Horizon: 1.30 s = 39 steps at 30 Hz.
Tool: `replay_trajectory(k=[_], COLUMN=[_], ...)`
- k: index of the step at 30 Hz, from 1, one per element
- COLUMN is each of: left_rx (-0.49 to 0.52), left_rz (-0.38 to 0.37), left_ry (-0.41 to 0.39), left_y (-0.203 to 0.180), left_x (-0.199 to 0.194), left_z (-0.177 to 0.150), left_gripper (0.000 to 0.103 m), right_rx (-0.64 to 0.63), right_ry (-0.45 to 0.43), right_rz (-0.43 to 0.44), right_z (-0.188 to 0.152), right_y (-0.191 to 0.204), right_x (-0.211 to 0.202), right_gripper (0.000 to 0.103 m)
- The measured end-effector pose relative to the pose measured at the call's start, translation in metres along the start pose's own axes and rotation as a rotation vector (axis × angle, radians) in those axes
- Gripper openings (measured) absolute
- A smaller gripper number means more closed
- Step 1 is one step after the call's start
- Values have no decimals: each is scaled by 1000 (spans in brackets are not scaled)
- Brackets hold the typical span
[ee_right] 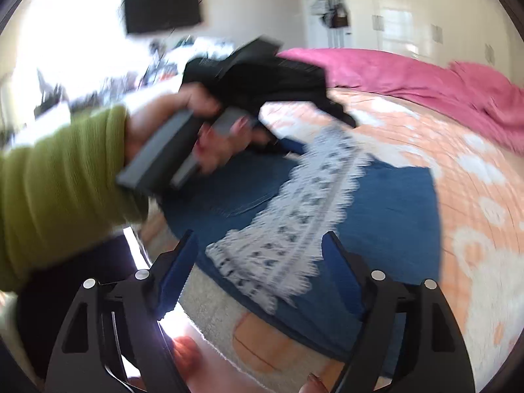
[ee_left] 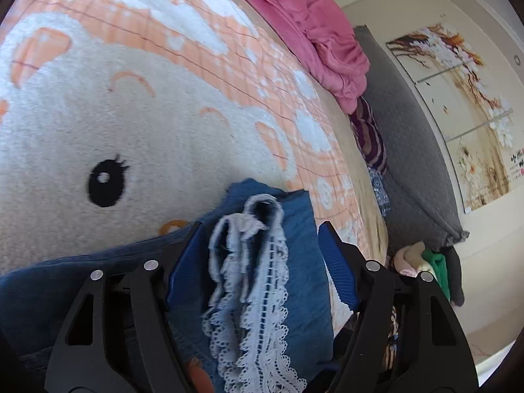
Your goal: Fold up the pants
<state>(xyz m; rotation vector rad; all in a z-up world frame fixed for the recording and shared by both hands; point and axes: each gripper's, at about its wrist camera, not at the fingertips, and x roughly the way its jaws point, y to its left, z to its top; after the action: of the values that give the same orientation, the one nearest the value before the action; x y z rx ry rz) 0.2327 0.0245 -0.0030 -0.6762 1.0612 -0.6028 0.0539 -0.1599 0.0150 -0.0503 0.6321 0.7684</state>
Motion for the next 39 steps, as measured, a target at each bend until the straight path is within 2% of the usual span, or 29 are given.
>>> replay_trajectory(k=[1, 3, 4, 5, 6, 10, 11, 14, 15, 17, 18, 20, 24, 27, 31, 35, 37, 39], left_rx=[17, 43, 49, 52, 52, 111, 127, 166, 145, 114, 114, 118, 94, 104, 46, 22, -25, -66], left_rz=[16, 51, 66, 78, 82, 95, 123, 304, 316, 311, 312, 320, 313, 353, 333, 360, 343, 321], left_ry=[4, 15, 18, 19, 23, -22, -29, -12, 4, -1, -16, -56, -140, -198, -184, -154, -139, -119], left_y=[-3, -7, -6, -7, -6, -15, -15, -7, -2, 3, 2, -1, -15, -29, -31, -35, -32, -29], left_x=[4, 13, 15, 17, 17, 3, 2, 13, 17, 17, 13, 1, -29, -53, -67, -69, -67, -64], left_z=[0, -1, -1, -1, -2, 0, 0, -3, -3, 0, 1, -1, -9, -27, -70, -115, -133, -145], left_gripper=[62, 61, 55, 31, 12, 13, 13, 18, 22, 26, 32, 37, 46, 49, 49, 49, 49, 49], right_rx=[26, 100, 148, 181, 210, 286, 283, 228, 200, 137, 124, 131, 243, 289, 274, 267, 242, 237], right_ry=[-14, -38, -36, -31, -27, 11, 37, 115, 126, 144, 146, 139, 81, 42, 43, 18, 10, -2], right_rz=[-19, -72, -107, -128, -153, -203, -223, -314, -330, -364, -370, -355, -266, -242, -275, -338, -399, -405], right_z=[-2, -1, -1, -2, -1, -10, -14, -22, -22, -25, -31, -31, -28, -26, -24, -22, -21, -21], right_y=[6, -17, -32, -39, -45, -68, -70, -68, -66, -61, -57, -59, -73, -79, -79, -80, -80, -78], right_x=[-11, -20, -22, -21, -22, -19, -15, 0, 3, 8, 13, 14, -2, -17, -25, -37, -40, -44], right_gripper=[77, 77, 77, 77, 77, 77, 77, 77, 77, 77, 77, 77, 77, 77, 77, 77, 77, 77])
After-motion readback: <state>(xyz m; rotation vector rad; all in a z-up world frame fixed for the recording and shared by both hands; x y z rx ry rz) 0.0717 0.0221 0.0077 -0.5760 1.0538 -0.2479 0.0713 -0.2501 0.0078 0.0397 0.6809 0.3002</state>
